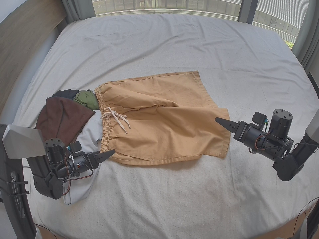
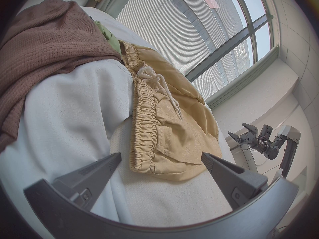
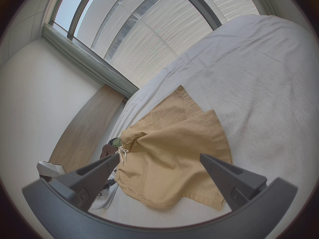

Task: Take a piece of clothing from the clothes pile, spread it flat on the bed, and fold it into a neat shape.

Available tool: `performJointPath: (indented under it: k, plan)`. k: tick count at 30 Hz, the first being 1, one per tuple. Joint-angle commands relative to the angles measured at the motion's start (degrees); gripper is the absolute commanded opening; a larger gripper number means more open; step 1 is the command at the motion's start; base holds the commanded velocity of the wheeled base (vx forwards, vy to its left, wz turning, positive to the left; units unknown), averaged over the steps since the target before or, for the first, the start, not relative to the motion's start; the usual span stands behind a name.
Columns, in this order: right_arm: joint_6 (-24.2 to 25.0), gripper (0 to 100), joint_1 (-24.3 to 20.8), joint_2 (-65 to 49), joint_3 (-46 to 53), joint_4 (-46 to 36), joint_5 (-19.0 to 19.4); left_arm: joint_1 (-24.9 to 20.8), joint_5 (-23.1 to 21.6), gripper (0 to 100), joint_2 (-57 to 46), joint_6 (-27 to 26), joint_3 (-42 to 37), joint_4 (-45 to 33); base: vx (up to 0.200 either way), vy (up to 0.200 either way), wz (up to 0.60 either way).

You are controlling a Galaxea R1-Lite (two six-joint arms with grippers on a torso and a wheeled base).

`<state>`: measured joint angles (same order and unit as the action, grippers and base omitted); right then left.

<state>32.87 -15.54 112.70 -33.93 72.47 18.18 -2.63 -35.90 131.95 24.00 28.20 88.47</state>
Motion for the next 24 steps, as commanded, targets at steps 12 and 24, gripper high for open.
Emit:
performJointPath:
  k: [12,24]
  plan:
    - [-1.31,100,0.25,0.33,1.85,-0.49,0.11,0.0,1.89,0,1.91,0.08,2.04,0.04,0.0,0.0,0.0]
    - [-17.22,100,1.57,8.32,8.09,-0.05,0.11,1.58,1.8,0,0.76,0.17,2.83,0.04,0.0,0.0,0.0]
